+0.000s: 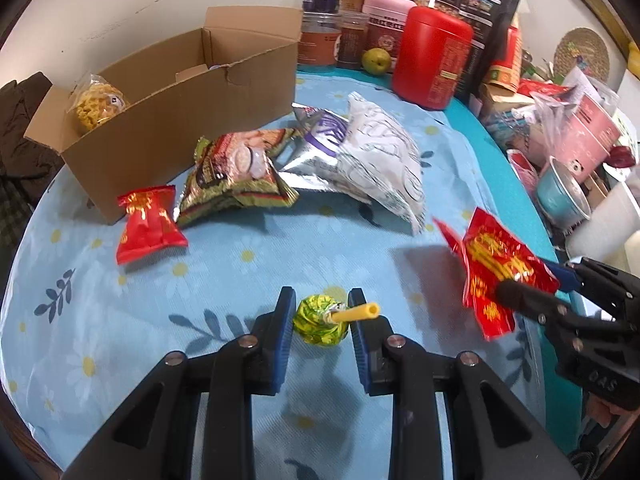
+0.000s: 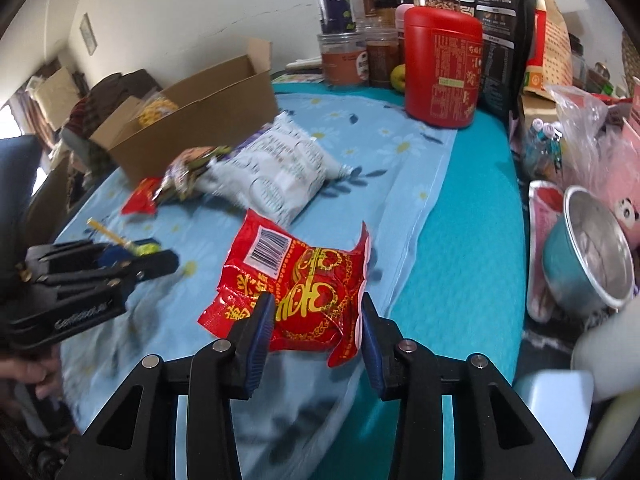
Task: Organize snacks
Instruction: 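Lift the lollipop and red-gold bag with both grippers off the table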
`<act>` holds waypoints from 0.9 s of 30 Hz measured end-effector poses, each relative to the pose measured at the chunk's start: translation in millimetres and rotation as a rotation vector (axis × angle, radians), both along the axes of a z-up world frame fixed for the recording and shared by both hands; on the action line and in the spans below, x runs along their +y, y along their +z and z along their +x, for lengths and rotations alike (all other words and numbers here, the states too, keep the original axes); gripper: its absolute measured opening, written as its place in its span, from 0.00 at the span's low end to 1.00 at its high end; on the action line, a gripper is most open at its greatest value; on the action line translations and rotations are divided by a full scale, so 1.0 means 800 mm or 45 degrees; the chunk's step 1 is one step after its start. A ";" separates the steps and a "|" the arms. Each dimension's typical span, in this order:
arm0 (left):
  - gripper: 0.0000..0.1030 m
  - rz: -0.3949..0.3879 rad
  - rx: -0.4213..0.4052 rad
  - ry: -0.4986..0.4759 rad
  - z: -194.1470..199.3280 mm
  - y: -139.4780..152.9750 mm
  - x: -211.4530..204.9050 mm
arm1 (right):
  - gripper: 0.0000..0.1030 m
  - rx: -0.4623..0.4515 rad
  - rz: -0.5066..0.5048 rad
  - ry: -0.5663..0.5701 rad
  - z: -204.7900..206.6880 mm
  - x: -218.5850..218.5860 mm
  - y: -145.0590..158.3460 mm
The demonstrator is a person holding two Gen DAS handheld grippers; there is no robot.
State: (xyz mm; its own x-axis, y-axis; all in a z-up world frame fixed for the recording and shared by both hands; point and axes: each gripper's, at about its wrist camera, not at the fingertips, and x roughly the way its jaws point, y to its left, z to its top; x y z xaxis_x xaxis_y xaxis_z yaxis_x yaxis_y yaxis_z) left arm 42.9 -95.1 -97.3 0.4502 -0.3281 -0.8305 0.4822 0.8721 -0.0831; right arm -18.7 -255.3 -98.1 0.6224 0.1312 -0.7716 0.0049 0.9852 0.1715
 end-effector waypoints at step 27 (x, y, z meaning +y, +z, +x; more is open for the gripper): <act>0.26 0.002 0.050 0.000 -0.019 -0.017 0.021 | 0.44 0.006 -0.221 0.066 -0.005 0.052 -0.015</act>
State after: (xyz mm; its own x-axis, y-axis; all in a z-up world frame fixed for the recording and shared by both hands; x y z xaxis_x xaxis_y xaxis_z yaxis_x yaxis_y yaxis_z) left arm 27.4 -78.3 -110.8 0.4177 -0.3264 -0.8479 0.4783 0.8724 -0.1002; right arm -22.7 -213.6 -109.8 0.6144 0.0277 -0.7885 -0.0466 0.9989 -0.0012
